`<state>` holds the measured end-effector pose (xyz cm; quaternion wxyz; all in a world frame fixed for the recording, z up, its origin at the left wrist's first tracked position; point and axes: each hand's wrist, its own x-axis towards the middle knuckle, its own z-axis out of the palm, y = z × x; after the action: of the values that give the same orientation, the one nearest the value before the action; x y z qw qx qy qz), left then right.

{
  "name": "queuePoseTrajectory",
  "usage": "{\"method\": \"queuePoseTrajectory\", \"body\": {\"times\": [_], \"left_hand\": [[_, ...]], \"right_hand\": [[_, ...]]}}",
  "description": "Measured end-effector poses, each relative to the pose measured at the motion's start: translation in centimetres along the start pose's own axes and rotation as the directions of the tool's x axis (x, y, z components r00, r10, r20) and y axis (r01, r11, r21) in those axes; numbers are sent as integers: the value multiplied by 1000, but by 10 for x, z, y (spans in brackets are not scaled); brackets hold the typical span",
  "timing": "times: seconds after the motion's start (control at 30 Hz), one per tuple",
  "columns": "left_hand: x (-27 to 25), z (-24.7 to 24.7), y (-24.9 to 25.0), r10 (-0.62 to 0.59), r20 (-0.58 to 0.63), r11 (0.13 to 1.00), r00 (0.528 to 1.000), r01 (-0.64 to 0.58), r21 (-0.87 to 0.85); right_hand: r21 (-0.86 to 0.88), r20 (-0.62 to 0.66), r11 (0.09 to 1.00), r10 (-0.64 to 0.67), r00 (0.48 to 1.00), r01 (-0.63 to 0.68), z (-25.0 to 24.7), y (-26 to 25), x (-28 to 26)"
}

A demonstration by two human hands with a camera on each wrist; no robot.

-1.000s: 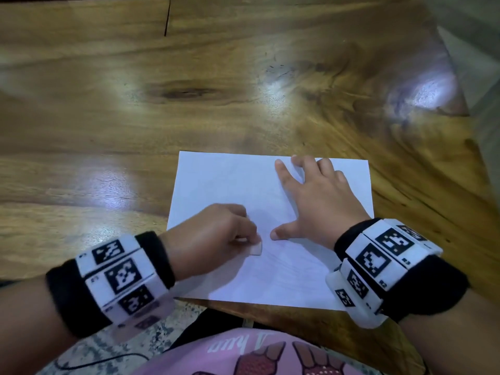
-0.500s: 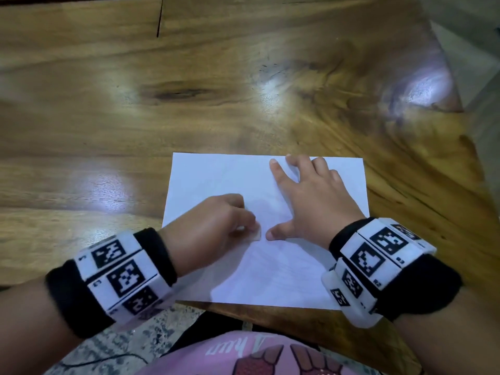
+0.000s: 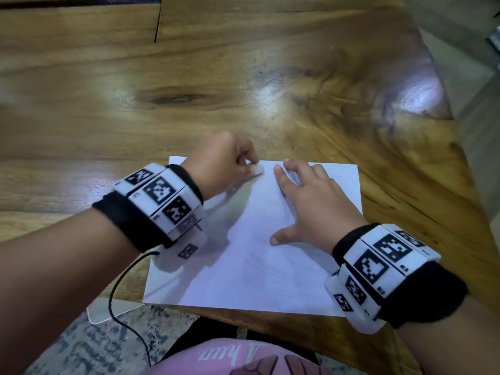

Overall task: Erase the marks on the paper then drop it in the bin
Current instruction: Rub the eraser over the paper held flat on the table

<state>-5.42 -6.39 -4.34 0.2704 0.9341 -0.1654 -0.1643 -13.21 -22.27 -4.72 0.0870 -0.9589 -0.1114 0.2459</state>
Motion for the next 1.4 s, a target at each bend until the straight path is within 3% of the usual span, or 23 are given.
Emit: {"method": "queuePoseTrajectory", "body": {"times": [0.13,0.3,0.47,0.53,0.63,0.7,0.87,0.93,1.03,1.13,1.3,1.4], "left_hand": [[-6,15,10,57,0,998,998,-57,25],[-43,24,11,216,237,969,947,-237,65],[3,7,12,89,1,993,996,-89,82],[-2,10,13,92,26,992,995,-94,85],[-35,17,12,201,173,971,964,-219,93],[-40,17,9,207,232,968,951,-233,93],[4,7,8,90,31,995,995,-92,48],[3,11,11,105,48,993,993,-108,44],[-28,24,14,218,160,971,963,-231,64],[-36,24,12,255,246,958,935,-279,66],[10,11,14,189,58,972,980,-195,130],[-14,20,12,258,114,958,959,-270,99]], "right_hand": [[-3,-9,1000,-1,1000,1,1,1,-1],[0,-26,1000,-5,1000,5,2,1,0],[-7,-20,1000,-8,1000,8,2,0,0],[-5,-20,1000,-9,1000,9,1,1,0],[6,-22,1000,-5,1000,5,2,1,0],[3,-19,1000,-6,1000,6,1,1,-1],[-17,-18,1000,-10,1000,9,1,0,0],[-11,-18,1000,-7,1000,7,1,0,0],[4,-21,1000,-1,1000,1,1,1,0],[11,-19,1000,-3,1000,3,1,0,-1],[0,-17,1000,2,1000,-2,0,0,0],[6,-19,1000,8,1000,-8,0,0,-1]]}}
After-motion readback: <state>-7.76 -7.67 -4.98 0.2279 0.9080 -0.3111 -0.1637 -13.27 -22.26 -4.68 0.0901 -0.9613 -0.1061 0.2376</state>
